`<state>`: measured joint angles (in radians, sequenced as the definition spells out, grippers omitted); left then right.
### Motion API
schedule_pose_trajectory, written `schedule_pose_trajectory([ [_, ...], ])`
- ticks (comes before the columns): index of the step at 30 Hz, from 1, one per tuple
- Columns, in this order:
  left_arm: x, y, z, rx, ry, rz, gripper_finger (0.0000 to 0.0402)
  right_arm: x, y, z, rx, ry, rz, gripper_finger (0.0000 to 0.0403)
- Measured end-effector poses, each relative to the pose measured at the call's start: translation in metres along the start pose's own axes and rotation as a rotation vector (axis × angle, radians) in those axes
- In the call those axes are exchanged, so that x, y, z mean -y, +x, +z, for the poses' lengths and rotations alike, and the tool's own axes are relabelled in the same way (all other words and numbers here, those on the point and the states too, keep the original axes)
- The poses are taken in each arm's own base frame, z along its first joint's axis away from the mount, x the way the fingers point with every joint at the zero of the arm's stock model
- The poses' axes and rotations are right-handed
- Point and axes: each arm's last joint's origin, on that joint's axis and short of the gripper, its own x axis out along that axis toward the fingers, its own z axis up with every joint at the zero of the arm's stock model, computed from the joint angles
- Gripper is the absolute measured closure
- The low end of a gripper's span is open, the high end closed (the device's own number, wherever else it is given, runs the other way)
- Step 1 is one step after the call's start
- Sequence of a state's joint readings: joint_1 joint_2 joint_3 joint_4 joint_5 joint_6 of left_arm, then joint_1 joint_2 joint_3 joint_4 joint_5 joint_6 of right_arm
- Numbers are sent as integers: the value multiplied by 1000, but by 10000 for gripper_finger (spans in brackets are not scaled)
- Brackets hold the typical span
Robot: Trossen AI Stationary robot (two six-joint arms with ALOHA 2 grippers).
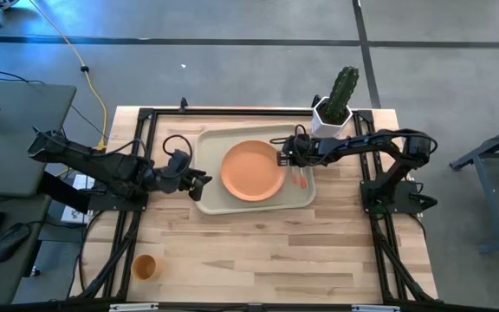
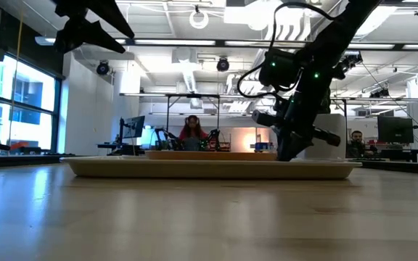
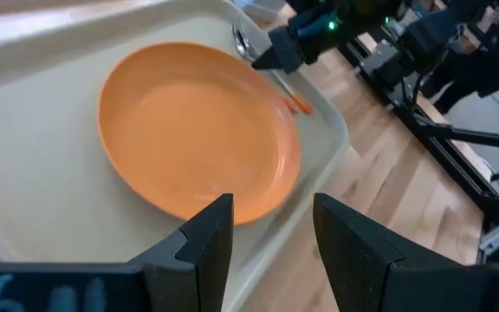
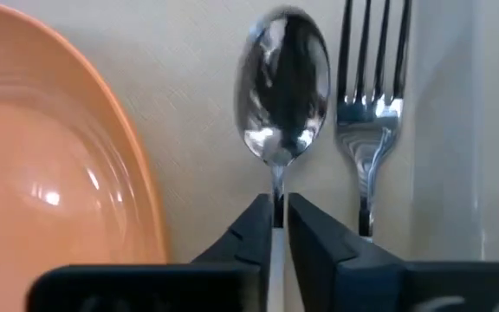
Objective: Pick and place plate/cup/fork/spoon on tray
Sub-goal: Put the orange spoon on the gray tray to the right of the orange plate, then put the orange cup on the gray tray to the top left of the orange plate
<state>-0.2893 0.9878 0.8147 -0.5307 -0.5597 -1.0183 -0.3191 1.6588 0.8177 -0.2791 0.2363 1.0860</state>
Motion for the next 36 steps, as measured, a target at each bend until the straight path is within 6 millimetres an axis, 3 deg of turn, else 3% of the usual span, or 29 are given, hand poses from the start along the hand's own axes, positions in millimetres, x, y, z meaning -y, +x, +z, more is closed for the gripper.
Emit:
schedule_pose_trajectory([
  [8, -1, -6, -13, -124, 7, -4, 251, -1, 0, 0, 5, -15, 12, 287],
  [13, 2, -11, -22, -214, 43, -48, 265, -12, -7, -7, 68, -77, 57, 254],
  [24, 7, -22, -38, -417, 65, -141, 303, -34, -55, -21, 263, -241, 202, 247],
  [36, 34, -50, -20, -347, 192, -298, 312, -39, -96, -27, 358, -259, 323, 247],
])
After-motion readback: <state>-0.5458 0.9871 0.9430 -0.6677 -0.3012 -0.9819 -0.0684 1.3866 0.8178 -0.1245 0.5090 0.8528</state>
